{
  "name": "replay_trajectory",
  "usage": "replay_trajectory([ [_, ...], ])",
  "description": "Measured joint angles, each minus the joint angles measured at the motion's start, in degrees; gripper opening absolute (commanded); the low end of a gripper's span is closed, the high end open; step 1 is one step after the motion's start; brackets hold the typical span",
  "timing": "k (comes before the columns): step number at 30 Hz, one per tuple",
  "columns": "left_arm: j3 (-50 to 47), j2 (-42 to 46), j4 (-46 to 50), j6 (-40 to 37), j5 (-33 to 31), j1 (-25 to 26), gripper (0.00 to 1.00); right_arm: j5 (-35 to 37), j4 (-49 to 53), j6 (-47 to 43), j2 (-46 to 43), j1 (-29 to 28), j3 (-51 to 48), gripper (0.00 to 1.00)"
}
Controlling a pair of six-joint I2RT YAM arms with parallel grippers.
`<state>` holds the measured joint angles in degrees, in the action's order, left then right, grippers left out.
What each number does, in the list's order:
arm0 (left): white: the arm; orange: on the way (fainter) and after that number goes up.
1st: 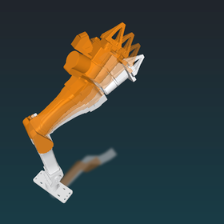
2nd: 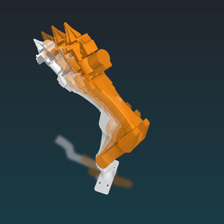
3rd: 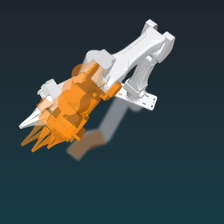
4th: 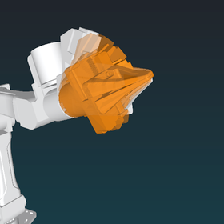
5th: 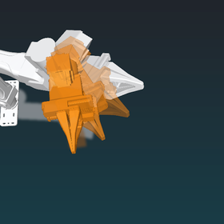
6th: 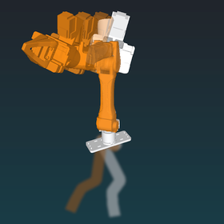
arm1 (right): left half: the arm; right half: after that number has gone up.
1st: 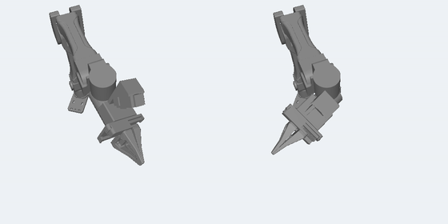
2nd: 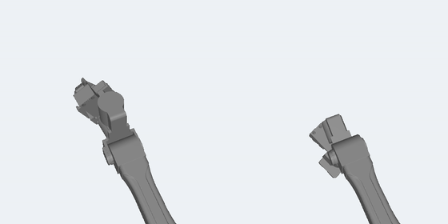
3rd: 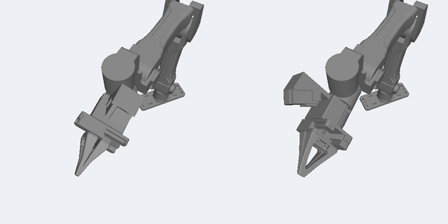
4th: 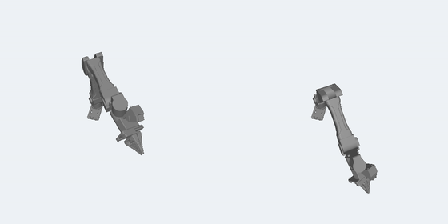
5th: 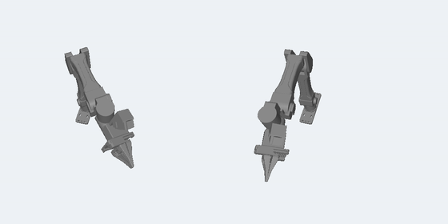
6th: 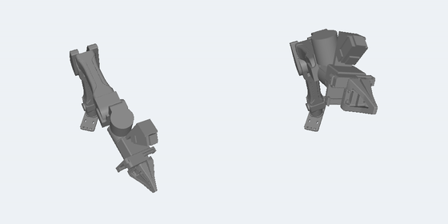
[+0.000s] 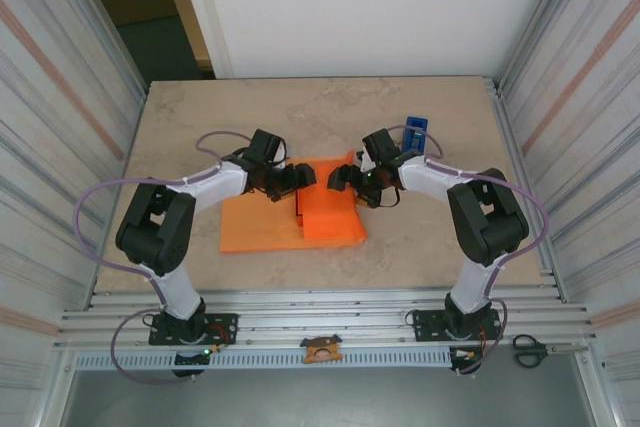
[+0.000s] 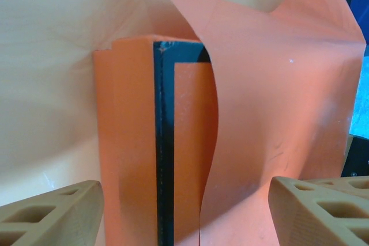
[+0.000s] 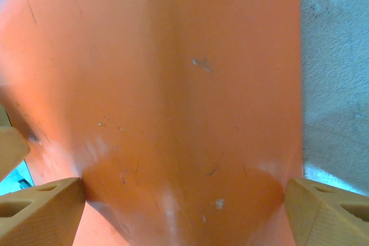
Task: Wrap the gift box in paper
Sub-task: Move the gift box to the center of the table, then second fold the wrapping paper around the gift box.
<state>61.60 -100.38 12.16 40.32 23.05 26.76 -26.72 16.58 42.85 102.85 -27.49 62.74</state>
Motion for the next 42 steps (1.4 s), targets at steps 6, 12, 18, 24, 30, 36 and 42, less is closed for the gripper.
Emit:
replay_trajectory([
  [6, 0.0, -0.02, 0.0, -0.26, -0.15, 0.24, 0.72, -0.13, -0.28, 1.22, 0.0, 0.0, -0.17, 0.88],
  [12, 0.02, -0.68, -0.07, -1.18, 0.35, 0.74, 0.63, -0.09, -1.2, 3.21, 0.0, -0.2, -0.55, 0.89],
  [18, 0.0, -0.68, -0.07, -1.57, 0.31, 0.68, 0.55, 0.02, -1.38, 3.48, 0.0, -0.26, -0.63, 0.89],
  [24, -0.13, -0.68, -0.22, -1.79, 0.33, 0.57, 0.51, 0.07, -1.38, 3.43, -0.02, -0.26, -0.63, 0.9],
  [30, -0.39, -0.68, -0.5, -2.12, 0.33, 0.57, 0.5, 0.15, -0.83, 2.93, -1.22, 0.48, -0.63, 0.93],
  [36, -0.66, -0.61, -0.92, -2.16, 0.35, 0.57, 0.5, 2.99, -3.63, 2.1, -6.29, 3.28, -1.51, 0.95],
  [42, -0.87, -0.59, -1.55, -2.19, 0.37, 0.57, 0.5, 4.07, -6.93, 2.08, -8.24, 5.35, -2.75, 0.89],
])
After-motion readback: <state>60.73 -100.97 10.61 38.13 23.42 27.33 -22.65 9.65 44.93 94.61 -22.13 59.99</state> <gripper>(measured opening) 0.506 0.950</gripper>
